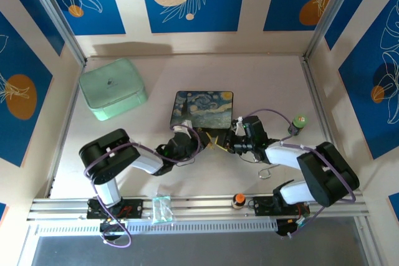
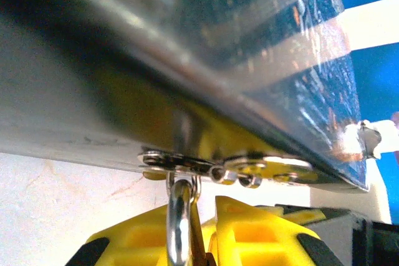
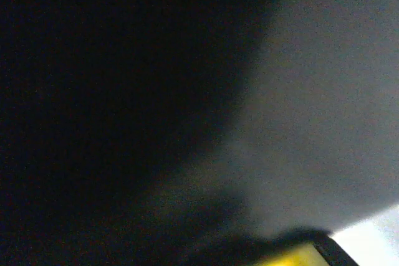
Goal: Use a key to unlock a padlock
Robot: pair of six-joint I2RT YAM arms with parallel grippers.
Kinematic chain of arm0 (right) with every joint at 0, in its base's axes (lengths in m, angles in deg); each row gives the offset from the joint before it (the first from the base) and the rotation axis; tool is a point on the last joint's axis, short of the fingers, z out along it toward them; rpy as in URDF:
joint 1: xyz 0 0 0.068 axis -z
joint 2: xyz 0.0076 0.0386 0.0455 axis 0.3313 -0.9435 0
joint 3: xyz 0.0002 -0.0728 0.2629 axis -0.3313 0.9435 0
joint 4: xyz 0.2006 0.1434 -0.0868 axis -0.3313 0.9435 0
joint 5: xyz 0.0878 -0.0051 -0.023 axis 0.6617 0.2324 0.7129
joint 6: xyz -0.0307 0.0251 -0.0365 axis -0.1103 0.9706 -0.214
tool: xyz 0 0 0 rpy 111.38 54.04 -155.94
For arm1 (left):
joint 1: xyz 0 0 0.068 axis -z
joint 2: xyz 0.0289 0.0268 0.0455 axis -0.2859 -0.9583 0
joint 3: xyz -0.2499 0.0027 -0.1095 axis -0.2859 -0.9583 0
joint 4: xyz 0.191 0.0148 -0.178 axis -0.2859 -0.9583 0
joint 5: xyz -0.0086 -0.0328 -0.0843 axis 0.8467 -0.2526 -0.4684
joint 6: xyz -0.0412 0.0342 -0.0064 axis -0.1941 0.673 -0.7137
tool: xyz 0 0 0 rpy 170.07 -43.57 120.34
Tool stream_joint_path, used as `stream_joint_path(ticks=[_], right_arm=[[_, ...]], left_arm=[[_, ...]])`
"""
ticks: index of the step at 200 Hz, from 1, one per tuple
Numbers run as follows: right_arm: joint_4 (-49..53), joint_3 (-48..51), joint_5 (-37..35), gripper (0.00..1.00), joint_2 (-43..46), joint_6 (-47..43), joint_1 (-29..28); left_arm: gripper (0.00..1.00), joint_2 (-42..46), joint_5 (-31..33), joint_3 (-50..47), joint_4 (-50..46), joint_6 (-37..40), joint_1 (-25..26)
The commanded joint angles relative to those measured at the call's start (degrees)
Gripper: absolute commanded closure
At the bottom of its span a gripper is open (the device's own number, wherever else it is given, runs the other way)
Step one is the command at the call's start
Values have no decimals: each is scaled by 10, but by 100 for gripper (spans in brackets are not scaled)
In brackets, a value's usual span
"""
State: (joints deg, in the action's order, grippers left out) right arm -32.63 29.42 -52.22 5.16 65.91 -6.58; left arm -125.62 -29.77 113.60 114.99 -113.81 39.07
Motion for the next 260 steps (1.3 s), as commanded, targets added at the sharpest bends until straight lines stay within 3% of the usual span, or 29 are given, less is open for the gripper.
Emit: stream_joint_path(ticks=[1,73,112,133,192,206,233,260], right_arm=[[-86,35,97,78,-41,58,24],[-133,52,125,79,-118,89,53],[-39,69,54,76,-42,66,51],[17,67,32,70,1,45,54],[18,85,25,64,48,33,57],[108,62,-56,66,95,-26,19],[265,15,-341,70,191,-124,-147],[273,17,-407,70,204,-157,-186]], left_arm=[[100,-8,-59,0,86,-26,14],[100,-6,-44,0,74,-19,14],[100,8,-2,2,18,-3,14],[100,24,24,17,-44,18,11],[100,39,41,53,-113,39,6],[100,33,28,56,-100,35,3],[100,43,3,71,-130,35,0],[100,56,-11,76,-156,34,-1]])
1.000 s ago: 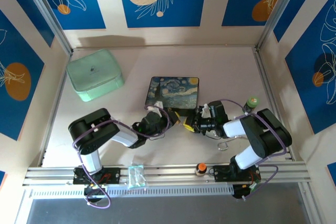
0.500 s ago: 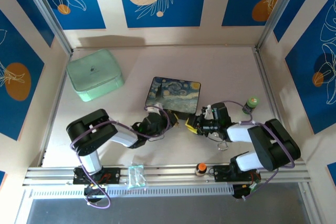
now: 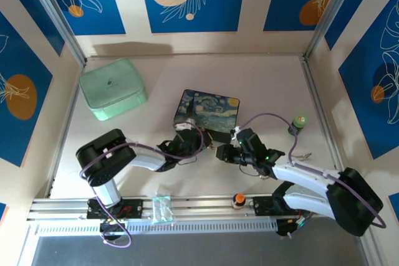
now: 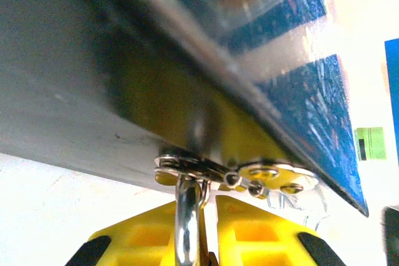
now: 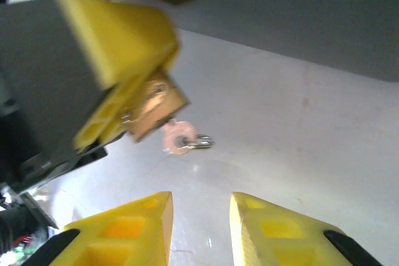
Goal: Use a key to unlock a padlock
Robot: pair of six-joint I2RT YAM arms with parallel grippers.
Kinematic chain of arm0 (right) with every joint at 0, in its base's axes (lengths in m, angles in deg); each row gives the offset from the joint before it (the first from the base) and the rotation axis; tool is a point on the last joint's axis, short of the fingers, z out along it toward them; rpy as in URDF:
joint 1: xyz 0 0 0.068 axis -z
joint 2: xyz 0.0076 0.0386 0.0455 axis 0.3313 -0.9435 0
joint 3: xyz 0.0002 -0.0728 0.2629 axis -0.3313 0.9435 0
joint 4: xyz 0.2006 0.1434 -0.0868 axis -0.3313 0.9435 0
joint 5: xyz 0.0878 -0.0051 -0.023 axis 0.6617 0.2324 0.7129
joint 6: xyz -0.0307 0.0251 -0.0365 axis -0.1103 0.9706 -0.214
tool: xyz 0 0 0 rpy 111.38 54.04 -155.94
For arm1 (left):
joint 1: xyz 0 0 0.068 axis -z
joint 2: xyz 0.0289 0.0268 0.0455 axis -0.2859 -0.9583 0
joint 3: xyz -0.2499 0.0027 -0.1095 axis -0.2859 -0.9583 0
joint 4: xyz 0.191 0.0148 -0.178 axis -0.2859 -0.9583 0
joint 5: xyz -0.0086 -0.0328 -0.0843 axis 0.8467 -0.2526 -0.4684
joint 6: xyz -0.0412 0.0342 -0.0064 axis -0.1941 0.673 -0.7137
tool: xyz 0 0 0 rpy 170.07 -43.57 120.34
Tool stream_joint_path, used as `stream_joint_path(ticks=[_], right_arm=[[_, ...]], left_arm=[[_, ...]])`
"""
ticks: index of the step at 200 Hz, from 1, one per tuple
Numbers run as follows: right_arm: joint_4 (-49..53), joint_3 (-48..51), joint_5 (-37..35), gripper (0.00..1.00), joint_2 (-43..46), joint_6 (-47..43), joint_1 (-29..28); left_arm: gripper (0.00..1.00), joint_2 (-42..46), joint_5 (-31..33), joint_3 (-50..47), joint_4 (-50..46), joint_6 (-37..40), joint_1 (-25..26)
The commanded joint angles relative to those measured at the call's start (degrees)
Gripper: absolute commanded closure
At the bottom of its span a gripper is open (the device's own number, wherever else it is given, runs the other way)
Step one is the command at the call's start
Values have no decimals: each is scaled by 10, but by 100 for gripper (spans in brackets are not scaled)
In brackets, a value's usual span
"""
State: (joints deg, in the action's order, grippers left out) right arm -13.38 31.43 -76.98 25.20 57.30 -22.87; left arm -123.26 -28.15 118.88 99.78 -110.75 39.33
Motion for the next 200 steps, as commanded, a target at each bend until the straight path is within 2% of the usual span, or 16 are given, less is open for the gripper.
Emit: stream_joint_path(ticks=[1,22,50,75,100,124,180,200], right_arm=[[80,-4,-161,71,3,-73,-25],[52,-2,-250,77,-16,-129,-96],[-34,0,-356,79,-71,-232,-191],[-62,-28,-377,83,-143,-288,-206],[-97,-57,-429,87,-211,-322,-229],[-137,-77,-422,88,-244,-336,-231],[-240,-45,-380,91,-238,-313,-224],[-274,-29,-381,92,-242,-311,-221]], left_arm=[[100,33,-27,23,-4,3,-4],[100,38,-35,19,-9,1,-7],[100,44,-48,19,-19,2,-10],[100,51,-51,17,-22,1,-10],[100,53,-55,14,-21,0,-10],[100,51,-55,5,-14,-6,-10],[100,38,-63,-8,35,-28,-11],[100,39,-65,-1,18,-22,-11]])
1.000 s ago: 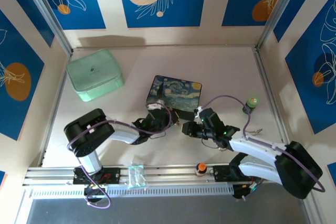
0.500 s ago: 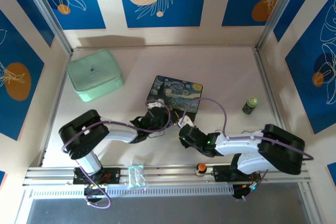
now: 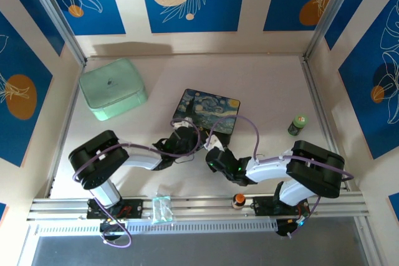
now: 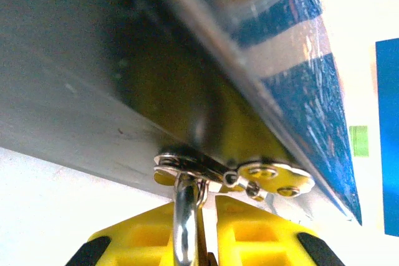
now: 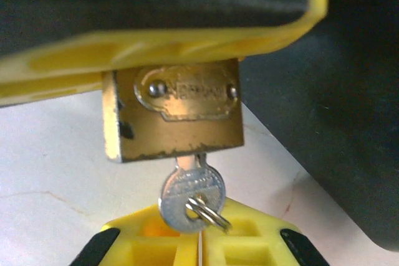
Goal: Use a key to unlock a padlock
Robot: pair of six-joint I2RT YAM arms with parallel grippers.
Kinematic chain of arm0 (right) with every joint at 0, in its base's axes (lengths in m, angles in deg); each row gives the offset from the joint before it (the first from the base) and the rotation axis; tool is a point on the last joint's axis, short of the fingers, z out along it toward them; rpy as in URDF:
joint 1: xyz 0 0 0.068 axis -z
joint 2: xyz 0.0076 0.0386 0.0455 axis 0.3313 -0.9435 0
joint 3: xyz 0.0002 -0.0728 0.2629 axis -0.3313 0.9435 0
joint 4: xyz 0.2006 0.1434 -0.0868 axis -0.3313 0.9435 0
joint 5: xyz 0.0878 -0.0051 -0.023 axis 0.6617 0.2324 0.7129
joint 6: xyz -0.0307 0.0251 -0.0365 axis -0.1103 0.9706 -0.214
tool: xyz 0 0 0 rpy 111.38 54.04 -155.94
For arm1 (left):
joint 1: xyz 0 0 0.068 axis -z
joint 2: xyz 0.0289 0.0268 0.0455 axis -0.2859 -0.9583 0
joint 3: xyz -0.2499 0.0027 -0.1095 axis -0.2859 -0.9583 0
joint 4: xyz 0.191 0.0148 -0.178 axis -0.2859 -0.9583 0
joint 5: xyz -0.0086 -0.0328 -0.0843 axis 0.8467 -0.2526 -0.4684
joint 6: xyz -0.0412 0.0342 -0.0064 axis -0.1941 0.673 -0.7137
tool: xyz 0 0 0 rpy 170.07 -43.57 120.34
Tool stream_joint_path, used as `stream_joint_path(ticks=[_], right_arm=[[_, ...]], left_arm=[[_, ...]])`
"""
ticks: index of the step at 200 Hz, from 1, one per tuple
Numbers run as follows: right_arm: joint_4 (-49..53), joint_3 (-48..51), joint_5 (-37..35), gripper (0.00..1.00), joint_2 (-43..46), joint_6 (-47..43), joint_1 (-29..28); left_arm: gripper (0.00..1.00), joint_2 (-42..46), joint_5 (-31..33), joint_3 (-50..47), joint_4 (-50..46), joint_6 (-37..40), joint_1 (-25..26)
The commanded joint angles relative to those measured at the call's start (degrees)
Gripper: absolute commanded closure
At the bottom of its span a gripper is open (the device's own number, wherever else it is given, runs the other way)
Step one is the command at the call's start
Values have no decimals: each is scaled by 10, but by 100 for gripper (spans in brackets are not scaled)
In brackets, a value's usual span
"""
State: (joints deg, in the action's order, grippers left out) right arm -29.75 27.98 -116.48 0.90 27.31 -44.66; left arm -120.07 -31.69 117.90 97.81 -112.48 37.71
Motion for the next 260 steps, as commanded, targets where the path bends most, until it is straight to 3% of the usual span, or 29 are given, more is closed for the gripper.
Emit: stream_joint_path(ticks=[1,42,84,125,197,260], right_arm=[[-111,6,13,92,1,-11,-4],[-130,24,-51,92,12,28,-1],[-94,45,-50,92,29,85,5],[-108,30,-104,92,20,19,-23],[-209,16,-140,93,-20,-67,-33],[-237,30,-137,90,9,-65,-40]], left_arm=[[100,8,-29,9,37,-5,5],[100,0,-19,-12,68,-29,4],[100,-15,-22,-13,98,-44,-3],[100,-19,-32,-11,97,-45,-2],[100,0,-21,-13,60,-26,-1],[100,-9,-21,-21,85,-39,-2]])
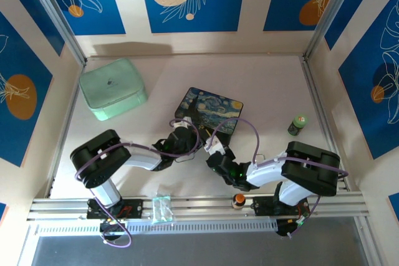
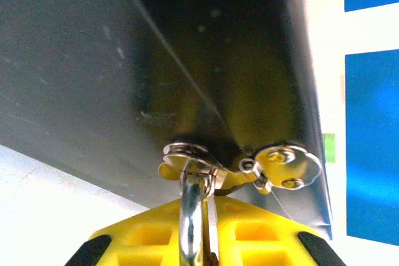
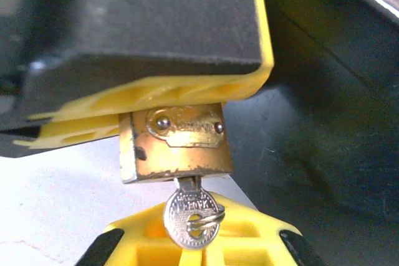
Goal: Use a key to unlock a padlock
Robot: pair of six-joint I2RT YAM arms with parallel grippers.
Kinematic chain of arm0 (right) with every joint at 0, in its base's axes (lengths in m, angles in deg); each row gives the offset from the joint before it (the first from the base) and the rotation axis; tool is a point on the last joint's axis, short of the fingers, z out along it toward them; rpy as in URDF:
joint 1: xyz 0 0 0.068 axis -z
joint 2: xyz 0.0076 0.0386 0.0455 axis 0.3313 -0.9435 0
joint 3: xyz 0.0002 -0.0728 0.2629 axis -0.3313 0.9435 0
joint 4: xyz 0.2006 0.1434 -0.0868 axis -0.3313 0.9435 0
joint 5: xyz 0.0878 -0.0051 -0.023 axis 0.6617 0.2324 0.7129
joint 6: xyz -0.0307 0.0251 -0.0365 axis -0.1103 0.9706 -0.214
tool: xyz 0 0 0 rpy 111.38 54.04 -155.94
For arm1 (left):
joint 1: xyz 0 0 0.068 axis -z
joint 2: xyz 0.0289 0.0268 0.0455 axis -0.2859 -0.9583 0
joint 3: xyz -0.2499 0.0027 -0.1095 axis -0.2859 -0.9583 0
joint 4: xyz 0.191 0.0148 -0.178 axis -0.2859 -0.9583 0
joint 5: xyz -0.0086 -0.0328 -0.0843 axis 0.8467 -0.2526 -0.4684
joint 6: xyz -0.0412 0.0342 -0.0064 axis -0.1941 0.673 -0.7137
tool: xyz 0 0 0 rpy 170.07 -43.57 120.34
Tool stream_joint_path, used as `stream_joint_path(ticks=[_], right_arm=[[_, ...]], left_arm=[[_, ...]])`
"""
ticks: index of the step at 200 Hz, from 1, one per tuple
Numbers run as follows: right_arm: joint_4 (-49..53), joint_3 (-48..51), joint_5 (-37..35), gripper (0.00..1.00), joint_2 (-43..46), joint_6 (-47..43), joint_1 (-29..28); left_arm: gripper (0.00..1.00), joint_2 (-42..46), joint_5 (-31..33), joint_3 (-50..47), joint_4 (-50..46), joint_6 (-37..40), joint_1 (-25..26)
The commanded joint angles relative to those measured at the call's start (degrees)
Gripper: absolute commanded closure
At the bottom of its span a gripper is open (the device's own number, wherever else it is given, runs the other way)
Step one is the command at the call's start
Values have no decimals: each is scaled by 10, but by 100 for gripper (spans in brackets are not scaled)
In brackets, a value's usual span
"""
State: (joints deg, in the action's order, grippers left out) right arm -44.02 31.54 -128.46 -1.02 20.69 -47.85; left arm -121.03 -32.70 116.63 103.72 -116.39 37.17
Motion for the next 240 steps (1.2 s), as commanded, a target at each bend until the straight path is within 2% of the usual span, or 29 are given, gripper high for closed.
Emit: stream_joint_path(ticks=[1,16,32,62,93,104,132,168,240], right_arm=[[-94,-4,-17,89,29,3,-8],[-91,19,12,85,46,34,8],[-75,39,17,85,68,49,15],[-18,61,31,84,127,28,10],[4,82,44,84,167,-14,12],[-2,84,69,84,173,-36,13],[10,56,50,84,143,-79,4],[-41,26,16,85,67,-123,-5],[-84,1,-23,83,14,-151,-8]], left_arm=[[100,0,-10,-9,27,-1,3],[100,-6,-16,-11,49,-9,0],[100,-8,-16,-9,54,-12,-1],[100,0,-6,-8,40,-4,-2],[100,-5,-1,-7,49,-4,-3],[100,-10,-2,-8,59,-7,-2],[100,-10,-2,-8,63,-10,-3],[100,-5,-7,-6,57,-6,-5],[100,-24,-27,-5,94,-30,-5]])
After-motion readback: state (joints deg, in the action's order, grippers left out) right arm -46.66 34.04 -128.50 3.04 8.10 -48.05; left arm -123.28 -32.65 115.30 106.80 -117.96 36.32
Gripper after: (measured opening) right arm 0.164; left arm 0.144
